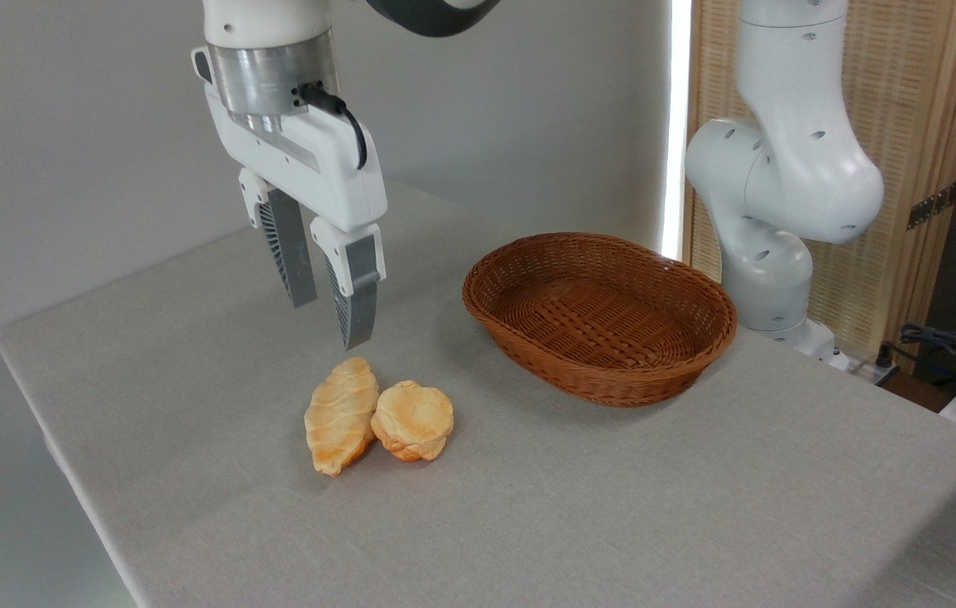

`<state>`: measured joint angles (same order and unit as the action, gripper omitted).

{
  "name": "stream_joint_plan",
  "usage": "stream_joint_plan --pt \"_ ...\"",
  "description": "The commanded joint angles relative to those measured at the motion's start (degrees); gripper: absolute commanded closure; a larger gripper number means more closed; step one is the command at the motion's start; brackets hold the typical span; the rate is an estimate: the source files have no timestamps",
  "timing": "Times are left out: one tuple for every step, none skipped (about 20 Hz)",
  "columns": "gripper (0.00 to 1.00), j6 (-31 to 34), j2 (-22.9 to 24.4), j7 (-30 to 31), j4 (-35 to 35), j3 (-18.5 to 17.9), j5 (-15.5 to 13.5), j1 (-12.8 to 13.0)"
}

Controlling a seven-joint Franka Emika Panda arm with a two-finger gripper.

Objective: Put bread into the basket
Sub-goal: 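Lower the gripper onto the bread roll nearest the basket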

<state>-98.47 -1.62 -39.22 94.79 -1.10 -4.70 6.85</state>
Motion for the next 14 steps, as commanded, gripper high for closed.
stream_joint_plan --pt "0.0 0.74 1.09 -4.27 3.28 -0.75 -0.4 -0.34" --pt "0.0 0.74 1.09 -6.03 4.51 -0.84 -0.4 -0.6" --pt "0.0 0.65 1.09 -7.87 5.92 -1.53 -0.4 -0.69" --pt "0.0 0.21 1.09 -9.72 7.24 -1.8 -0.4 -0.69" --pt "0.0 -0.14 1.09 -11.47 8.03 -1.89 -0.4 -0.69" --pt "0.0 -0.06 1.0 -13.49 8.56 -1.98 -0.4 -0.69" --pt "0.0 -0.05 1.0 -15.25 9.53 -1.98 -0.4 -0.69" --pt "0.0 -0.14 0.91 -16.66 10.49 -1.98 -0.4 -0.69" --pt "0.0 -0.23 0.74 -17.81 11.02 -1.98 -0.49 -0.69" --pt "0.0 -0.4 0.56 -18.43 11.12 -2.07 -1.01 -0.78" --pt "0.0 -0.84 0.47 -18.78 11.12 -1.98 -1.1 -0.78" --pt "0.0 -1.19 0.47 -18.79 11.29 -1.98 -1.19 -0.69" --pt "0.0 -1.2 0.47 -18.79 11.81 -1.98 -1.8 -0.69" --pt "0.0 -1.2 0.47 -18.79 12.17 -1.98 -3.02 -0.69"
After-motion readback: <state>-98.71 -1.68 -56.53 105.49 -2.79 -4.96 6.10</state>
